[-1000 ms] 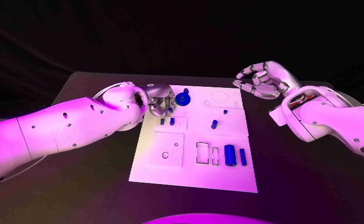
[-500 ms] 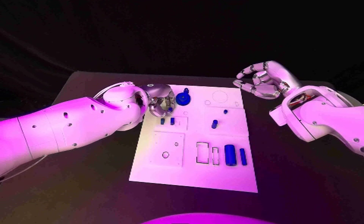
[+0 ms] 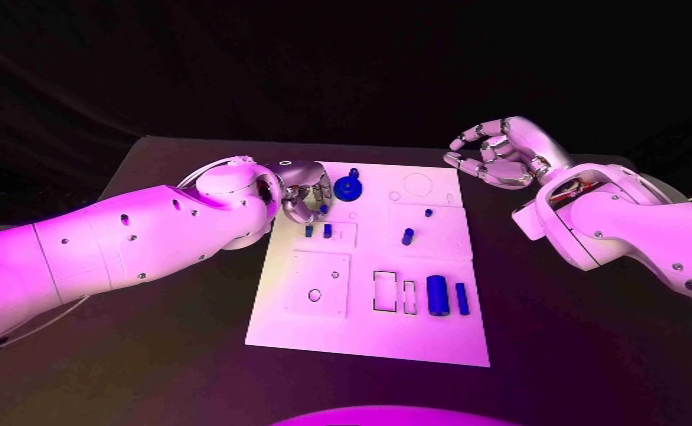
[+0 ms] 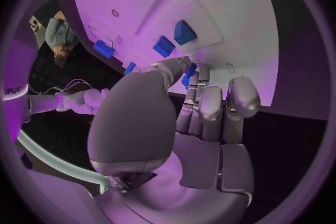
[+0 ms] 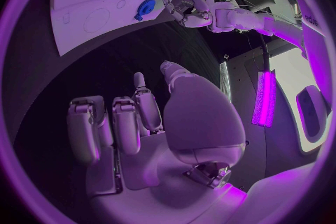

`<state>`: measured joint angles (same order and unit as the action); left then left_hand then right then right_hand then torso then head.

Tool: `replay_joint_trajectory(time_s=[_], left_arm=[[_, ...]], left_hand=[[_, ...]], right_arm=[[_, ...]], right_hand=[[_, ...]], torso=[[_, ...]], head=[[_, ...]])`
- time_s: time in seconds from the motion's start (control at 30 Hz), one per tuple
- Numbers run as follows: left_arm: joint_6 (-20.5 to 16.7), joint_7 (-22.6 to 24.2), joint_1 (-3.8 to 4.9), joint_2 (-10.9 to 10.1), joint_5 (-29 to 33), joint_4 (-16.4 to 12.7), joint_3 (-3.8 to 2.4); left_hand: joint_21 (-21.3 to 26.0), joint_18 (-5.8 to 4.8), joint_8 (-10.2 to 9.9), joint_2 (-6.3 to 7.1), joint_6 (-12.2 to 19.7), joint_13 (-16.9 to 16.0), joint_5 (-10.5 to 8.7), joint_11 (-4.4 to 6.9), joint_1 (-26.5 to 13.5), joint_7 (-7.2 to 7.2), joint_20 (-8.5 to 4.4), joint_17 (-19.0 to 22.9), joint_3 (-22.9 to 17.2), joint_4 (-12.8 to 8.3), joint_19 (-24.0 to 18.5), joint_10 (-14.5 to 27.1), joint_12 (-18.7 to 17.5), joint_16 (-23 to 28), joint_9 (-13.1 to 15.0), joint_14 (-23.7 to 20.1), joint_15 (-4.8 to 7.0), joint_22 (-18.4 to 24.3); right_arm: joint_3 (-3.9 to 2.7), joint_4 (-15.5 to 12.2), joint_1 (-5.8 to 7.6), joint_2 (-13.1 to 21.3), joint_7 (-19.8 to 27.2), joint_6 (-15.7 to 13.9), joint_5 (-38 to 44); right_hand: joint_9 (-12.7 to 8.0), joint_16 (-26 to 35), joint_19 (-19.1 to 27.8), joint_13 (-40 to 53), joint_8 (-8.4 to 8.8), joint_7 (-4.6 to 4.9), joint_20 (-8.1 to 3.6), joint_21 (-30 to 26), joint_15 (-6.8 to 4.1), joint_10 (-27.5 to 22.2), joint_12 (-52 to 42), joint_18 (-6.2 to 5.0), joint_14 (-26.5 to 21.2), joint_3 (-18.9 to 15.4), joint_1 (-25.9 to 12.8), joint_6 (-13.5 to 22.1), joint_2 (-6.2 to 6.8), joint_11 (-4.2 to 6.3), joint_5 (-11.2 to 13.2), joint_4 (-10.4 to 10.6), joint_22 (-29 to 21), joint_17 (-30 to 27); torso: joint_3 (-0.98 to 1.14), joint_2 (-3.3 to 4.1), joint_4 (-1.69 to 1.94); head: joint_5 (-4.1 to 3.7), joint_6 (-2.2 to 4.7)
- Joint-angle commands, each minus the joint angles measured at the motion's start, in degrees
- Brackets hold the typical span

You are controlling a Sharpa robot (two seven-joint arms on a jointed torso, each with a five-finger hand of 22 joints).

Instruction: Assemble the parts on the task board

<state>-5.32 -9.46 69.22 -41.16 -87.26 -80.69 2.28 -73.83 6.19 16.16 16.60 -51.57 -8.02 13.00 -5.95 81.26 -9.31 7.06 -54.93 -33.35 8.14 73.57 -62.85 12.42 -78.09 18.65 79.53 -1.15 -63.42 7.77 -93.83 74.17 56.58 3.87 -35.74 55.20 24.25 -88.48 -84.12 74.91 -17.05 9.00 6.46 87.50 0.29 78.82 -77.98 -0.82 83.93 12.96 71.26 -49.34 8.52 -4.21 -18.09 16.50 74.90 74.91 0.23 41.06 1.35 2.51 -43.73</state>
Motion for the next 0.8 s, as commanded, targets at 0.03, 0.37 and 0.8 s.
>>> replay_joint_trajectory(time_s=[0.03,0.37,0.8], left_arm=[[0.04,-0.11,0.0,0.04,0.25,-0.15,-0.02],[-4.13,1.22,-0.23,-1.24,1.9,-0.92,-0.19],[-6.38,5.07,0.02,-6.25,13.01,-2.7,-2.03]], left_hand=[[0.37,-0.01,-0.46,-0.14,0.3,0.09,-0.04,-0.02,-0.6,-0.22,-0.14,0.31,0.09,0.2,-0.55,0.55,-0.41,0.38,-0.13,-0.17,-0.37,0.26],[4.96,1.22,-3.85,-0.6,4.64,0.72,0.05,-0.98,-1.31,-1.2,0.61,7.79,7.36,1.01,-4.42,5.02,-2.35,3.07,-1.51,-3.89,-1.28,6.25],[14.18,3.14,-3.86,-5.03,3.47,1.23,0.63,-1.45,7.42,-1.23,0.98,20.77,23.17,8.37,-10.1,8.99,0.03,8.34,-1.86,-9.89,-1.74,17.48]], right_arm=[[0.0,0.01,-0.05,0.0,0.22,0.32,0.32],[0.0,1.46,-0.05,-0.11,-2.59,6.97,4.76],[0.0,3.3,-0.24,-0.77,-7.01,15.31,19.25]], right_hand=[[0.06,0.37,-3.96,2.32,-0.4,-0.29,-0.32,-0.28,-0.29,-0.4,0.42,0.01,4.74,-0.29,0.23,-0.14,-0.46,0.15,-0.32,-0.01,13.13,9.48],[-0.07,3.91,-0.04,-30.97,-0.46,-0.49,-0.62,-7.03,-0.74,-20.03,37.81,-1.63,3.0,2.64,5.63,0.15,0.57,0.38,1.81,0.01,8.73,2.39],[-1.14,4.24,0.07,-50.93,1.41,0.69,0.34,-8.14,0.66,-18.64,60.37,-1.85,3.05,7.75,10.58,-2.1,3.96,-1.2,5.33,-0.67,8.31,2.08]], torso=[[-0.01,0.04,0.01],[-0.07,0.01,0.02],[0.0,-0.1,0.11]], head=[[-0.03,0.02],[-0.2,0.14],[-0.26,0.45]])
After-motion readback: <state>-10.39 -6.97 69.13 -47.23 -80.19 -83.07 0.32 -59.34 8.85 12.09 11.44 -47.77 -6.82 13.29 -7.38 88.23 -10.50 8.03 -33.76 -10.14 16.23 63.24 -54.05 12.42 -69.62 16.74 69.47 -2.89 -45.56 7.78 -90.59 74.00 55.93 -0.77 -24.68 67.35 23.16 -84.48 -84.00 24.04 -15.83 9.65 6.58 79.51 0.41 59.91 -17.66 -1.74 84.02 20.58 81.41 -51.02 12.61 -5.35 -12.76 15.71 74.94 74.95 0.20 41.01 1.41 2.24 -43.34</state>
